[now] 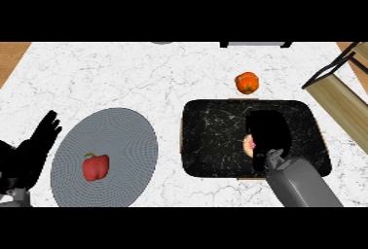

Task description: Pick the cupcake from the tray and place it in the tiered shelf

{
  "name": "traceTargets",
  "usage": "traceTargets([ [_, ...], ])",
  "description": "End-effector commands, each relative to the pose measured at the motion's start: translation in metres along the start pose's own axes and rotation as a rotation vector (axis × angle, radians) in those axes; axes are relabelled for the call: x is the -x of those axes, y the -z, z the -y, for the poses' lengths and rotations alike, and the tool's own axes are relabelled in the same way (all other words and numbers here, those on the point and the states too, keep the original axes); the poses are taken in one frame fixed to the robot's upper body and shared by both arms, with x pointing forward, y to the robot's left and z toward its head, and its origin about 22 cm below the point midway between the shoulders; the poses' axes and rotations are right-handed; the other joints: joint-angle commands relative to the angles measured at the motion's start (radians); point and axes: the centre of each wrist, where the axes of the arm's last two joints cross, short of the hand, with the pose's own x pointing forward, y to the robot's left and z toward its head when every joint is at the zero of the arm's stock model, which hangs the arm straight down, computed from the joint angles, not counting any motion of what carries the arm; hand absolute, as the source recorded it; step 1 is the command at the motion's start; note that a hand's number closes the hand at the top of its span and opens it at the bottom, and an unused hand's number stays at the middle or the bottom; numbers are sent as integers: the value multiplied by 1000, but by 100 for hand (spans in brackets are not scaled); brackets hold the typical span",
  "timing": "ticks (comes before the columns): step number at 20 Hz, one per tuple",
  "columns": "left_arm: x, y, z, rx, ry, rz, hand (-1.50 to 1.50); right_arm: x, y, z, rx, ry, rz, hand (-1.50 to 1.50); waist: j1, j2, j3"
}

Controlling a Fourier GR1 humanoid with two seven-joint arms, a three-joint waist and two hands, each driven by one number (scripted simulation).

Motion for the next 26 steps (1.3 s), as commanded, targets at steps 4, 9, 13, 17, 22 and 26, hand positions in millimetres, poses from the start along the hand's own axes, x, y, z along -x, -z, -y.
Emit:
traceTargets([
  [4, 2, -3, -7, -11, 5, -3, 0, 18, -2, 28, 132, 144, -196, 150, -10, 5, 4],
  [9, 1, -10, -10, -3, 5, 6, 0, 80, 34, 51, 172, 427, -636, 150, 4, 9, 5],
  [13, -2, 2, -9, -17, -6, -17, 0, 75, 25, 93, 274, 456, -665, 150, -5, 6, 4],
  [17, -8, -4, -17, -13, 3, -24, 0, 72, -15, 103, 375, 549, -688, 150, -14, 0, 4],
  [22, 7, -16, -3, -9, 4, -23, 0, 79, -42, 158, 500, 745, -672, 150, -5, 0, 4],
  [26, 4, -11, -8, -20, 16, -13, 0, 62, -90, 184, 616, 840, -665, 150, -12, -4, 3],
])
